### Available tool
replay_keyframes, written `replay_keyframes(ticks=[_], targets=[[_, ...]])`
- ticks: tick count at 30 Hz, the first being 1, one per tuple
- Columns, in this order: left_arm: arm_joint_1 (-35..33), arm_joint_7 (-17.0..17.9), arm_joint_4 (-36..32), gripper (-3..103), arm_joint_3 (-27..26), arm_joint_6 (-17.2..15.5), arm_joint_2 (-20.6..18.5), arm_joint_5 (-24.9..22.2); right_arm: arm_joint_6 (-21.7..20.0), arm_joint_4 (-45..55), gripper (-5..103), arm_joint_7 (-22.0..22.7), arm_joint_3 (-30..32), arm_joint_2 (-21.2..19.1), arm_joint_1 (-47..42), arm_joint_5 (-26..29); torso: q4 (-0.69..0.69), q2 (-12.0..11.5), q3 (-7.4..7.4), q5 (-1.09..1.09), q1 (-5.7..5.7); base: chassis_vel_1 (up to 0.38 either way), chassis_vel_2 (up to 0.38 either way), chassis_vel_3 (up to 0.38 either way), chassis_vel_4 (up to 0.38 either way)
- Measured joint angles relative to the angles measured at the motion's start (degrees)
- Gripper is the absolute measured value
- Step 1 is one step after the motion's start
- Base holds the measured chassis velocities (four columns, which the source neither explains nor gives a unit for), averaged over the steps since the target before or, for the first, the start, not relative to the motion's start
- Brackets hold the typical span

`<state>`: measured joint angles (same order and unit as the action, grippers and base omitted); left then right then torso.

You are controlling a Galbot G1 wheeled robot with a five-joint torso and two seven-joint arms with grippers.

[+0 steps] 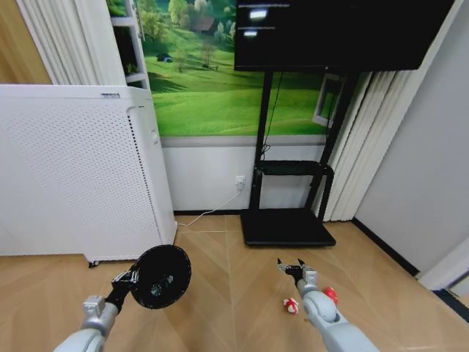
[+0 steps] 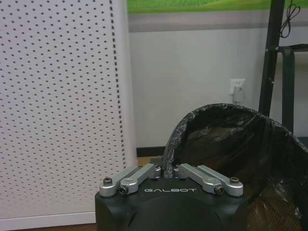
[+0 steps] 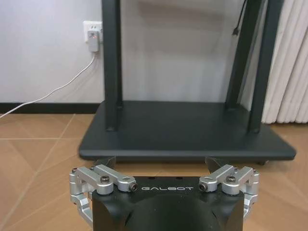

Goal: Pick up the trash bin and place the garbage on the floor into it.

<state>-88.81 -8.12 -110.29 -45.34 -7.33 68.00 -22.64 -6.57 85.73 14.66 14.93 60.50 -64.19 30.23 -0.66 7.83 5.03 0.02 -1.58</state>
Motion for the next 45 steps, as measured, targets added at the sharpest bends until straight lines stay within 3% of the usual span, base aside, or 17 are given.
replay_keyframes(ticks=[7, 12, 21, 28, 33, 45], targets=[[-0.02, -0.01, 0.28, 4, 0.02, -0.03, 0.08, 0.34, -1.06, -0.71, 100, -0.84, -1.65, -1.39, -0.14, -3.74, 0.01, 0.0, 0.0, -0.01, 0.0, -0.109, -0.102, 0.094, 0.088], [-0.26, 0.09, 0.92, 4, 0.0, -0.03, 0.05, 1.04, -3.39, -1.83, 100, -0.96, -6.56, -4.86, -1.21, -6.69, 0.03, 0.0, 0.0, -0.01, 0.0, 0.049, 0.084, -0.045, -0.04], [0.06, 0.27, 1.79, 4, 1.23, -0.03, -0.12, 1.78, -3.28, -6.48, 102, -0.76, -14.98, -7.16, 0.94, -5.03, 0.02, 0.0, 0.0, -0.01, 0.0, 0.01, 0.011, -0.008, -0.008], [0.91, 0.24, 2.74, 4, 2.51, -0.04, -0.06, 2.12, -4.46, -9.46, 97, -0.52, -24.05, -8.97, 3.13, -1.53, 0.01, 0.0, 0.0, -0.02, 0.0, 0.0, 0.0, 0.0, 0.0], [1.3, 0.19, 3.22, 4, 2.8, -0.01, 0.04, 2.12, -4.55, -12.02, 97, -0.09, -27.08, -8.08, 4.51, -1.41, 0.0, 0.0, 0.0, -0.02, 0.0, 0.0, 0.0, 0.0, 0.0], [1.62, 0.01, 4.19, 4, 3.31, 0.63, -0.24, 2.04, -5.94, -27.19, 96, 1.39, -33.51, -1.74, 13.52, -0.67, 0.01, 0.0, 0.01, -0.02, 0.0, 0.0, 0.0, 0.0, 0.0]])
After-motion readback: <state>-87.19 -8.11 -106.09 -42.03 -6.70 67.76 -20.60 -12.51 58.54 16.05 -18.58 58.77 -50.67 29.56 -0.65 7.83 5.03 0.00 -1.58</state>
